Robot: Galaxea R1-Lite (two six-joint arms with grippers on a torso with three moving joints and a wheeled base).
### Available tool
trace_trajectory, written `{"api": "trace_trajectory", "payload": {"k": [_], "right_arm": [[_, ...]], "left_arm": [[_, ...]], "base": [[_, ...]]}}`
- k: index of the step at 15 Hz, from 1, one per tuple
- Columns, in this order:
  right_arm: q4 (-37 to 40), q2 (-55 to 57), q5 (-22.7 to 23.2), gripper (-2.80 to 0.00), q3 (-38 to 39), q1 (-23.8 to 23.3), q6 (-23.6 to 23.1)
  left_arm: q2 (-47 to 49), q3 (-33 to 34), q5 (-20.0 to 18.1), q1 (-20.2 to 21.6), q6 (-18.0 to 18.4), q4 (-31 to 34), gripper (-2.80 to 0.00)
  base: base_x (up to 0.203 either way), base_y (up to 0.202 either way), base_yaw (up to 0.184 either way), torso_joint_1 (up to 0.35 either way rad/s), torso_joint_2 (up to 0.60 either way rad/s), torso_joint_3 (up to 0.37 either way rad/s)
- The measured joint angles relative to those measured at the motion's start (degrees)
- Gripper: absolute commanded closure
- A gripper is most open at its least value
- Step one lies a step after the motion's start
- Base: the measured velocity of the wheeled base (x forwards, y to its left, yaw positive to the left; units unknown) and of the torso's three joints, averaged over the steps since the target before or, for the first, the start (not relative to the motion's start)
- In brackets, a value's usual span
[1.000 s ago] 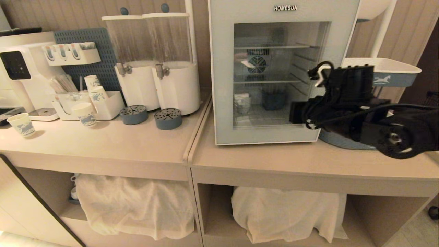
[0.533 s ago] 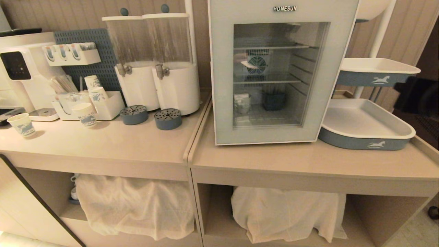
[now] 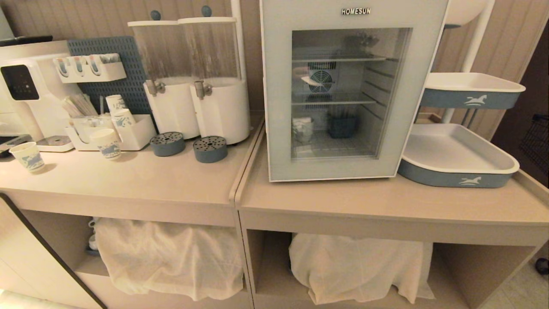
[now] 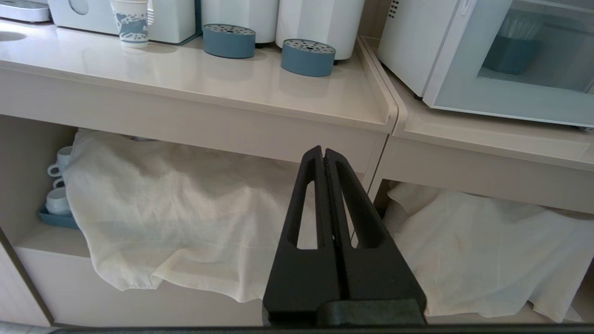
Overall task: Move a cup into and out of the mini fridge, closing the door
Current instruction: Open the freezer door
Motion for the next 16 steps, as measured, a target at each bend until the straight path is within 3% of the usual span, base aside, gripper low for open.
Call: {"api": "trace_trajectory", "payload": {"k": [5,7,11,13,14,16], "right_arm": [[9.22,-23.28,0.7,0.0,9.17,-4.22,0.66],[8.79,-31.17,7.43,0.0,15.31,-5.06,-2.31],[-4.26,-37.44,22.38,0.0,31.51,-5.58,-13.86],[-3.47,-38.42,28.77,0.0,33.93,-5.66,-13.35],[-0.86,-38.7,32.75,0.0,34.26,-5.67,-11.97],[7.59,-38.95,35.86,0.0,33.43,-5.66,-11.38]], "left_arm": [[0.0,0.0,0.01,0.0,-0.03,0.01,0.0],[0.0,0.0,-0.02,0.0,0.0,0.01,0.0],[0.0,0.0,-0.02,-0.02,-0.01,0.01,0.0],[0.0,0.0,-0.02,-0.02,0.0,0.0,0.0],[0.0,0.0,-0.02,-0.02,-0.02,0.0,0.0],[0.0,0.0,-0.03,-0.03,0.0,0.0,0.0]], "base": [[0.0,0.0,0.0,0.0,0.0,0.0],[0.0,0.0,0.0,0.0,0.0,0.0],[0.0,0.0,0.0,0.0,0.0,0.0],[0.0,0.0,0.0,0.0,0.0,0.0],[0.0,0.0,0.0,0.0,0.0,0.0],[0.0,0.0,0.0,0.0,0.0,0.0]]}}
